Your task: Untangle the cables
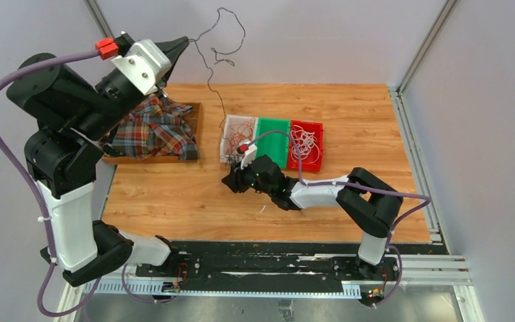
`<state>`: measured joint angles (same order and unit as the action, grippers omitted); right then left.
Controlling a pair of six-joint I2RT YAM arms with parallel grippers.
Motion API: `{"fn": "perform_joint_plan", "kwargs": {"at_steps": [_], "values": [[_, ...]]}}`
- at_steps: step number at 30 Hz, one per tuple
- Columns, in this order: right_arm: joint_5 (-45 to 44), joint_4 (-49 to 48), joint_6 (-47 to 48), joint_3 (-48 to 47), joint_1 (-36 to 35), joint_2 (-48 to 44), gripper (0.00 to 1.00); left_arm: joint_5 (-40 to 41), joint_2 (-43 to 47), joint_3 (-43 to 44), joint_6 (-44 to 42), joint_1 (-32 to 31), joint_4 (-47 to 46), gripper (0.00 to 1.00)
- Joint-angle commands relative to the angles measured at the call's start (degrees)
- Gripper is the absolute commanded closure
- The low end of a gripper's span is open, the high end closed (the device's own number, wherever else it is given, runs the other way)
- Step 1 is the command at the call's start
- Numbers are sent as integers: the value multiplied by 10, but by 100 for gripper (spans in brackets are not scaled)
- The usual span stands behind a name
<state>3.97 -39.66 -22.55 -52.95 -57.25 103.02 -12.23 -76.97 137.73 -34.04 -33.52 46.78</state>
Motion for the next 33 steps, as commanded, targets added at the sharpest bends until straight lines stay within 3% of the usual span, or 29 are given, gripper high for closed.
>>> {"fn": "perform_joint_plan", "kwargs": {"at_steps": [1, 8, 10, 13, 16, 21, 30, 33], "values": [[-31, -19, -34, 35, 15, 4, 69, 46, 25, -10, -18, -1, -114, 100], [-47, -62, -103, 128, 35, -16, 70, 82, 43, -26, -44, -1, -206, 100], [-31, -69, -102, 143, 36, -44, 61, 76, 47, -29, -46, -1, -193, 100], [1, -72, -92, 155, 34, -107, 37, 68, 62, -64, -43, -1, -177, 100], [30, -70, -71, 152, 24, -171, 23, 60, 80, -116, -46, -1, -175, 100], [61, -58, -36, 108, -5, -206, 21, 53, 83, -136, -44, -1, -165, 100], [216, -172, -65, 40, -15, -110, 27, 32, 78, -123, -38, -1, -133, 100], [218, -171, -57, 11, -15, -79, 28, 24, 80, -122, -28, -1, -131, 100]]}}
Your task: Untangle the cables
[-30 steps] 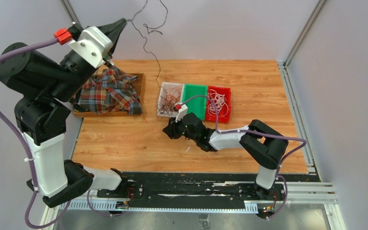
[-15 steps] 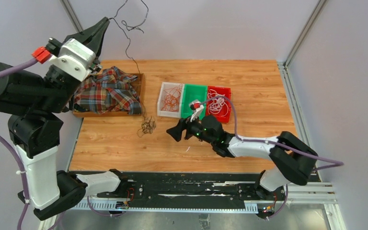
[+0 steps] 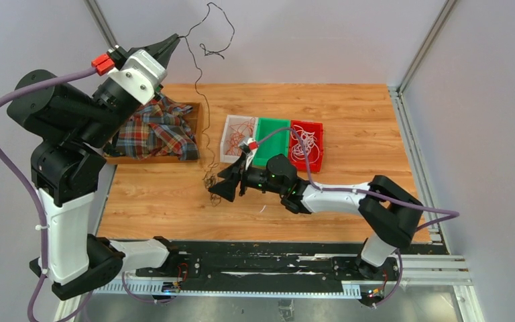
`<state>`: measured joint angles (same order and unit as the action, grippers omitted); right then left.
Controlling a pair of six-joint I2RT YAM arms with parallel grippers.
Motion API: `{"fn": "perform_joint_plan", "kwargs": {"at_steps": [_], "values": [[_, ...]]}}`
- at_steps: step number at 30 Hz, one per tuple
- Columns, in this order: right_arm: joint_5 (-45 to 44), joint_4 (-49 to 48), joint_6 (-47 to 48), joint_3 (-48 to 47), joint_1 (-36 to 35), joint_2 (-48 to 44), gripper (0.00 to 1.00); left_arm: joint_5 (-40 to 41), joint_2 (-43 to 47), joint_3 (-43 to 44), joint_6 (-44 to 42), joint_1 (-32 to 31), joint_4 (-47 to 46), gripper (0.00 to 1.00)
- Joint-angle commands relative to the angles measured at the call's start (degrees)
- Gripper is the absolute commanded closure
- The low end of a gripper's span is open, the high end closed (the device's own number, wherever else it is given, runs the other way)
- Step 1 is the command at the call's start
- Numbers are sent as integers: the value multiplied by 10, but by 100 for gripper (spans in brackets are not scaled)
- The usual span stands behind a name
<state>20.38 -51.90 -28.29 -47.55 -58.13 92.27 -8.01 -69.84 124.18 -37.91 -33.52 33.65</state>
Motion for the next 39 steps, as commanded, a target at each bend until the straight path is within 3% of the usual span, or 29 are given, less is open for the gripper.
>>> {"fn": "perform_joint_plan", "kwargs": {"at_steps": [1, 4, 7, 9, 12, 18, 23, 28, 39], "values": [[39, -33, 7, -53, -4, 36, 29, -22, 8, 15, 14, -1, 0, 100], [12, -1, 12, -76, 8, 58, 40, -26, 8, 18, 21, -1, 0, 100], [-2, 17, 6, -79, 19, 67, 62, -26, 9, 16, 21, -1, 2, 100], [-16, 26, 7, -72, 23, 69, 68, -26, 10, 14, 24, -1, 2, 100], [-44, 26, 16, -54, 25, 67, 64, -32, 11, 13, 27, -1, 2, 100], [-110, 18, 41, -27, 26, 43, 37, -41, 10, 12, 24, -1, 11, 100], [-26, -73, 52, -27, 24, 47, 22, -45, 8, 12, 22, -1, 10, 100], [21, -73, 53, -46, 24, 52, 21, -48, 3, 17, 21, -1, 10, 100], [68, -85, -10, -92, 22, 93, 39, -56, -6, 38, 18, -1, 10, 100]]}}
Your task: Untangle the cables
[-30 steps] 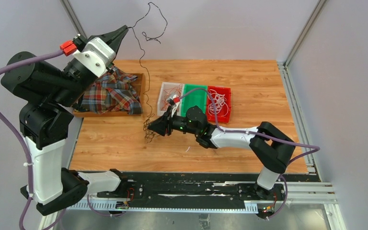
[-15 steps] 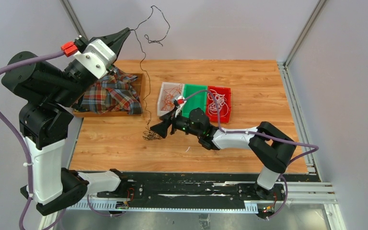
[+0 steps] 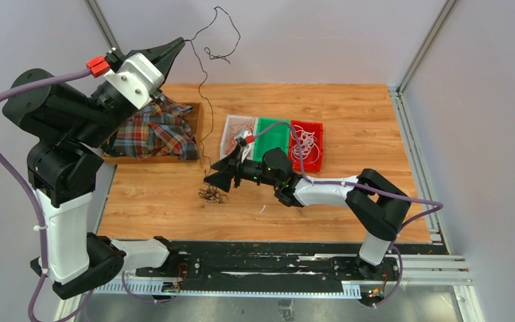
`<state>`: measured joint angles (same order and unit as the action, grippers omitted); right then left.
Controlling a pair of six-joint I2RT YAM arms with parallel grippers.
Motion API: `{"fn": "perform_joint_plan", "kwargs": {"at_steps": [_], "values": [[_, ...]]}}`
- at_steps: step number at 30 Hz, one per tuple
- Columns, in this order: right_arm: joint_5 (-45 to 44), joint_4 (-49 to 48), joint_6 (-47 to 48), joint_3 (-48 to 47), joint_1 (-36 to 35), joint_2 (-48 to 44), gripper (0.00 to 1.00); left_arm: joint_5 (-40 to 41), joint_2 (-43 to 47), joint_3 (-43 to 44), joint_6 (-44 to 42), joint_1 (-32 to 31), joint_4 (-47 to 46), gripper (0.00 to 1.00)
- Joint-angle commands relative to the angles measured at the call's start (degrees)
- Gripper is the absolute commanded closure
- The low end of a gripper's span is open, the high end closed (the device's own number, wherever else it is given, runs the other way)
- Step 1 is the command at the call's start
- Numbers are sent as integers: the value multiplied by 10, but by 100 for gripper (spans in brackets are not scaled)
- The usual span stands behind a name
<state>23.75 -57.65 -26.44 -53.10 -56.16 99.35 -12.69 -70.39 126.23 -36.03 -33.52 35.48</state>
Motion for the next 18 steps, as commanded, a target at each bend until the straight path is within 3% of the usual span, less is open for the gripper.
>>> {"fn": "perform_joint_plan", "kwargs": {"at_steps": [1, 8, 18], "values": [[32, -22, -33, -41, 1, 23, 39, -9, 0, 17, -6, -1, -9, 100], [-71, 47, -27, 23, 11, -29, 36, -14, 4, 11, -8, -1, -9, 100], [-52, -56, -14, 133, 42, -104, 29, -20, 5, 6, -6, -1, -9, 100]]}}
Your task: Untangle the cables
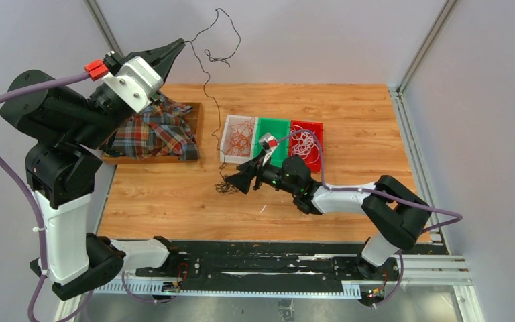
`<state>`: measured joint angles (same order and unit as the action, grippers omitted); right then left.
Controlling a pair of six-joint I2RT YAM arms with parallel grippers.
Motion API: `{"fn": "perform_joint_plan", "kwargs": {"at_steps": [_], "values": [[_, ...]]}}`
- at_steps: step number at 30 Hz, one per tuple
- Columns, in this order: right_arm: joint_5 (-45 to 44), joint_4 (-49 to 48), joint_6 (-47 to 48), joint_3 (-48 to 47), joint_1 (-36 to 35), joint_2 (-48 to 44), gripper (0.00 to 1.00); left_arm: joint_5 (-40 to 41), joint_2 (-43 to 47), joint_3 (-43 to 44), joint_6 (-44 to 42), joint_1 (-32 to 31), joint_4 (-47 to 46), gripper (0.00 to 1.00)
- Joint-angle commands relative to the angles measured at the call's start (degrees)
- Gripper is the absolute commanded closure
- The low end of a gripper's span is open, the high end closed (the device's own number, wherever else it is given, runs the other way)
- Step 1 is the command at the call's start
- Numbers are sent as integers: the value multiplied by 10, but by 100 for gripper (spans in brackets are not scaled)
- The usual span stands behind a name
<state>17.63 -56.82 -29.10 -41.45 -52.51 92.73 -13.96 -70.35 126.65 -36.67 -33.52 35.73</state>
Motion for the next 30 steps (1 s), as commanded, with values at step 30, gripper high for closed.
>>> {"fn": "perform_joint_plan", "kwargs": {"at_steps": [30], "values": [[-26, 16, 44, -188, -20, 159, 59, -26, -26, 73, 24, -1, -11, 100]]}}
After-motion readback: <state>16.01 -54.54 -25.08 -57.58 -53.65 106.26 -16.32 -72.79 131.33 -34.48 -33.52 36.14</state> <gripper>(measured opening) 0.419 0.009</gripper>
